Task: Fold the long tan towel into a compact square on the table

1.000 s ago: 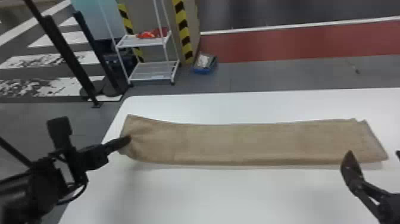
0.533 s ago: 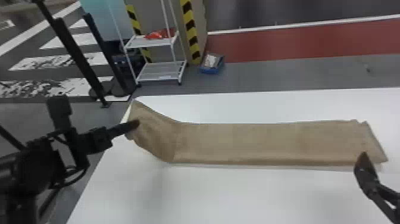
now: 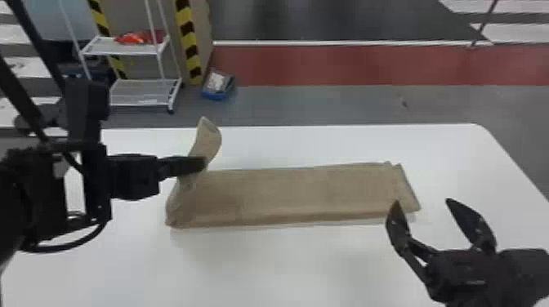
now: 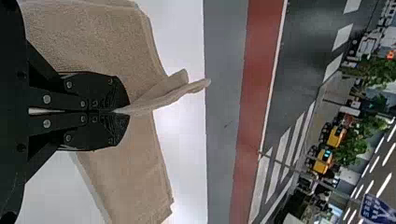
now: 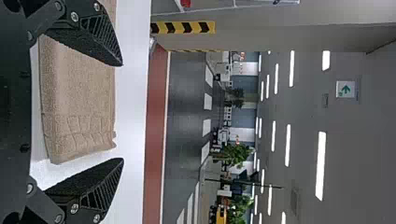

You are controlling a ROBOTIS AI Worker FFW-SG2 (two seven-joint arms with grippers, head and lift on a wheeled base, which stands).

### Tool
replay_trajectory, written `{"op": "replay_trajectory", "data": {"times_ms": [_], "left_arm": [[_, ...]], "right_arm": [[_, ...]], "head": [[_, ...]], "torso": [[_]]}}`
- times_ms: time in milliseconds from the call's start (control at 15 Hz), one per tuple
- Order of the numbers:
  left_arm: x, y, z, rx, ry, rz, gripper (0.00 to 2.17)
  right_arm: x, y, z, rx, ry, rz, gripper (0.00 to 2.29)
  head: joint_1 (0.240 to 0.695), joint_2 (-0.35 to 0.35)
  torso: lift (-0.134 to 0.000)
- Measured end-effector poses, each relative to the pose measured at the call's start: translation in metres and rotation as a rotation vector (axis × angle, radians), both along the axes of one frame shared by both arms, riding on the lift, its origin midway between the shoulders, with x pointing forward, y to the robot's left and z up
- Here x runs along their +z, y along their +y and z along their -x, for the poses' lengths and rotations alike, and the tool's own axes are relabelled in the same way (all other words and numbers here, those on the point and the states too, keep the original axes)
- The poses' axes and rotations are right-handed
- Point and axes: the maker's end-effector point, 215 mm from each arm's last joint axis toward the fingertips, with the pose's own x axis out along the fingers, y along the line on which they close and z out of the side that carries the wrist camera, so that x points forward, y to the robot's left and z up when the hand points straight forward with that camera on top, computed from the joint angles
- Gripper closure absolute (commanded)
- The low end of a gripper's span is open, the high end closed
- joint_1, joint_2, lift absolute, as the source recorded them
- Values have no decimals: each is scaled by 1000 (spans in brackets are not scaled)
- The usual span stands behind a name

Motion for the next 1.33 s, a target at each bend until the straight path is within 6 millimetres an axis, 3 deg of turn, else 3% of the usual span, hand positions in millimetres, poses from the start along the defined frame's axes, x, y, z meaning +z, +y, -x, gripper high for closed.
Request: {"op": "replay_trajectory", "data": {"times_ms": [267,533,733,1067,1133,1200,1267,1333], "left_arm": [[25,-64,-19,-51,-63,-77,2145],[30,-118,-24,-94,-72,-84,2145],[7,-141,-19,-120,-42,-154,2145],[-44,-159,-16,-130,25,-277,2138],[-47,-163,-17,-136,23,-285,1727],[-47,-166,-16,-143,21,-290,535],[-48,-172,-13,-156,19,-293,-2],[-49,-181,-7,-180,17,-293,-2]], "right_arm": [[0,1,0,2,0,-1,174],[-2,1,1,1,4,-1,174],[-4,1,1,2,6,-3,174],[-9,0,1,0,13,-7,174],[-9,0,1,0,14,-7,174],[-10,0,1,0,14,-7,174],[-10,-1,1,-1,14,-7,174],[-10,-1,0,-2,15,-7,174]], "head": [[695,-127],[695,-180],[695,-218],[695,-244],[695,-247],[695,-251],[695,-255],[695,-263]], "torso": [[-125],[-125],[-125],[-125],[-125],[-125],[-125],[-125]]}}
